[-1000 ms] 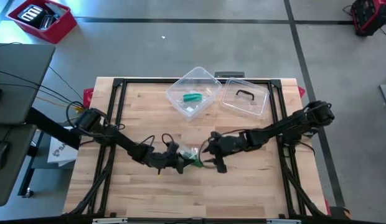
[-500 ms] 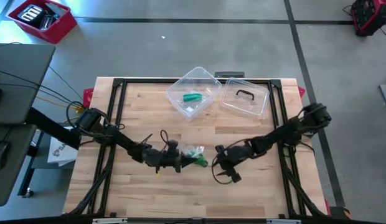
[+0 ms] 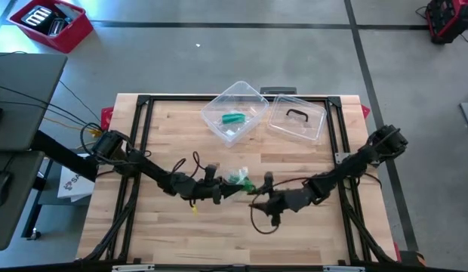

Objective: Roll bandage
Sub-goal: Put the green bandage into the transparent zip bag

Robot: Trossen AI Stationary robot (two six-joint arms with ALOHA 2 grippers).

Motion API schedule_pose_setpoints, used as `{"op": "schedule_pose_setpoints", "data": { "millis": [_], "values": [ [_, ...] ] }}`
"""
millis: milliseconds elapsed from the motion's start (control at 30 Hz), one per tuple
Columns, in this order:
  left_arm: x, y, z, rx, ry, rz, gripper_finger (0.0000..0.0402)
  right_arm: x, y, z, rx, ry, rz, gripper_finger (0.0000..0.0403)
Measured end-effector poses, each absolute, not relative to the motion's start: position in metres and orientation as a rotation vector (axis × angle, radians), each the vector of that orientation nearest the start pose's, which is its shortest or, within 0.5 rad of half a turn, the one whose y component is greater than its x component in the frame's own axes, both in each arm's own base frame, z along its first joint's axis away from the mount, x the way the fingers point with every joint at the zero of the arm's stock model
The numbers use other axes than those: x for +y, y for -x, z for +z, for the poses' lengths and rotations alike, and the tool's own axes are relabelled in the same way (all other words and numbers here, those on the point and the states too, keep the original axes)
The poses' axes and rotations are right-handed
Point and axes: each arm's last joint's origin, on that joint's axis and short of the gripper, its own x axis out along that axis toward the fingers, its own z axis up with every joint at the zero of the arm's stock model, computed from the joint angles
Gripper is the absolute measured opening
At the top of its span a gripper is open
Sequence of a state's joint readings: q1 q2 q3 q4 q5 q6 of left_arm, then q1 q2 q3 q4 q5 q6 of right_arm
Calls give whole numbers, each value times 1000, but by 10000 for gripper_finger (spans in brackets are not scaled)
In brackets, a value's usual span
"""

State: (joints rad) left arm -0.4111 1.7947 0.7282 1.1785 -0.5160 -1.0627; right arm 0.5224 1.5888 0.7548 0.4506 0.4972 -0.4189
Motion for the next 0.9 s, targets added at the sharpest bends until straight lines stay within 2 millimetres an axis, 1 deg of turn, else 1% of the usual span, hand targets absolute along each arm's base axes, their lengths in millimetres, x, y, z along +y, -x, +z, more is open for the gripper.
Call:
{"op": "schedule_pose_setpoints", "data": {
  "millis": [100, 200, 433, 533, 600, 667, 733, 800, 900],
  "values": [
    [-123, -322, 189, -157, 1106, 37, 0, 142, -289, 195, 346, 620, 30, 192],
    [-123, -322, 189, -153, 1104, 38, 0, 138, -291, 195, 356, 635, 16, 192],
    [-123, -322, 188, -143, 1108, 40, 0, 144, -289, 196, 342, 718, 44, 192],
    [-123, -322, 186, -125, 1114, 39, 0, 149, -286, 194, 347, 745, 89, 192],
    [-124, -321, 184, -107, 1112, 37, 0, 156, -282, 192, 349, 747, 173, 192],
    [-124, -320, 182, -102, 1119, 37, 0, 162, -278, 189, 367, 720, 239, 192],
    [-123, -317, 180, -105, 1122, 32, 0, 166, -274, 187, 389, 703, 262, 192],
    [-122, -316, 179, -108, 1128, 30, 0, 169, -271, 186, 404, 718, 217, 192],
    [-123, -315, 177, -96, 1139, 18, 0, 172, -268, 188, 396, 774, 100, 192]
  ]
}}
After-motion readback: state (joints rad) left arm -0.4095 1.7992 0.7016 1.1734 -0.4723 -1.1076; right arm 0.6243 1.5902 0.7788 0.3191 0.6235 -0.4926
